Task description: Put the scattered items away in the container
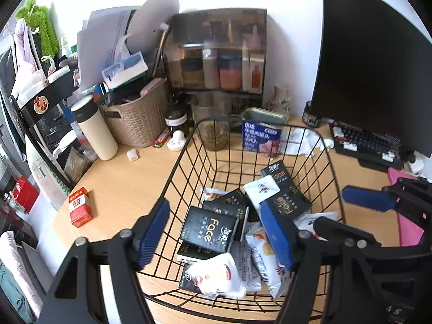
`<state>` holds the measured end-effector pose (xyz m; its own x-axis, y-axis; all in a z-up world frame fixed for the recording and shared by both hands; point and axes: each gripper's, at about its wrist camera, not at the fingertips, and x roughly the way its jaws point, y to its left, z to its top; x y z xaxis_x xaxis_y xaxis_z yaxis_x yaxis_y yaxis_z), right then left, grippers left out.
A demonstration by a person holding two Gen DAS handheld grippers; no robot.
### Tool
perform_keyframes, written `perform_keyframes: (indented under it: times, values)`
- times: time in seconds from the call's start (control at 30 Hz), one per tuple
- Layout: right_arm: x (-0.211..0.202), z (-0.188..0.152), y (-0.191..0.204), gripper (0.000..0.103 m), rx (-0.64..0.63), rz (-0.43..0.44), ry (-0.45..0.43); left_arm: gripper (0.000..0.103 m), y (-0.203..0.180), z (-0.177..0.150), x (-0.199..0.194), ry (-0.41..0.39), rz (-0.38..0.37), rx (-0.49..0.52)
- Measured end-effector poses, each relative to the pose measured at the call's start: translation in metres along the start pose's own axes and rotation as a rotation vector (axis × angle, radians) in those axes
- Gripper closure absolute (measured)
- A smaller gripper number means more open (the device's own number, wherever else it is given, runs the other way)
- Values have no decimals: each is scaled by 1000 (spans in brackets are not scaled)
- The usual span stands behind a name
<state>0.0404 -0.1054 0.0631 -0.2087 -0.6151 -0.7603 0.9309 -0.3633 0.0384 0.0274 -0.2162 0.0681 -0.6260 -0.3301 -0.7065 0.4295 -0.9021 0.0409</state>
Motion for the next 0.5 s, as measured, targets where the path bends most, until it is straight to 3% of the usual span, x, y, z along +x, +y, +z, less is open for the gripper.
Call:
perform_keyframes:
  times: [0.13, 0.4, 0.5]
  values:
    - [-19, -6, -10, 40, 22, -33, -35, 18, -2, 1, -11, -32, -43, -19]
    - [-66, -29, -25, 38, 25, -182, -104, 9, -23, -1, -51, -149, -147, -57]
    - [-88, -41, -35, 30, 45, -233, -141, 9, -36, -5, -65, -194, -212, -74]
